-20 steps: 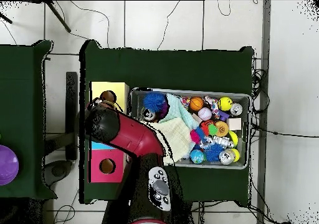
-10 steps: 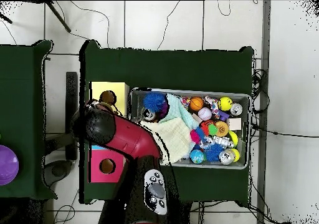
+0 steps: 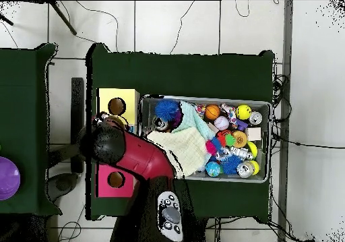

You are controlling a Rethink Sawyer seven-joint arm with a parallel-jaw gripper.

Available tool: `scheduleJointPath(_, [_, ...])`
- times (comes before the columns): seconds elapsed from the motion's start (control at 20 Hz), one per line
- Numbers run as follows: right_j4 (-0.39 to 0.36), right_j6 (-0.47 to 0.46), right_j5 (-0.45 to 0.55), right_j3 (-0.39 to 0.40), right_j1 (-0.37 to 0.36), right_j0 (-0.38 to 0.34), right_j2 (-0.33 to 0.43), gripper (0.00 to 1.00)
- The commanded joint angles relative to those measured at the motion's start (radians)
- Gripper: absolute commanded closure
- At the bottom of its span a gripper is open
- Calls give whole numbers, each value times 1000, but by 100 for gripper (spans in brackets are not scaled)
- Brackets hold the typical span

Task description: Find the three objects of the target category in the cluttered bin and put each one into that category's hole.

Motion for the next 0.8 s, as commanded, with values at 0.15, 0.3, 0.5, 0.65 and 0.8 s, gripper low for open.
scheduleJointPath(0.15, [22, 245, -131, 156, -11, -81, 157, 100])
scheduleJointPath(0.3, [21, 252, -137, 150, -6, -79, 157, 100])
scheduleJointPath(0.5, [15, 253, -161, 159, -8, -98, 181, 100])
scheduleJointPath(0.65, [-2, 269, -212, 190, -15, -119, 217, 100])
scheduleJointPath(0.8, [-10, 271, -229, 206, -23, -133, 232, 100])
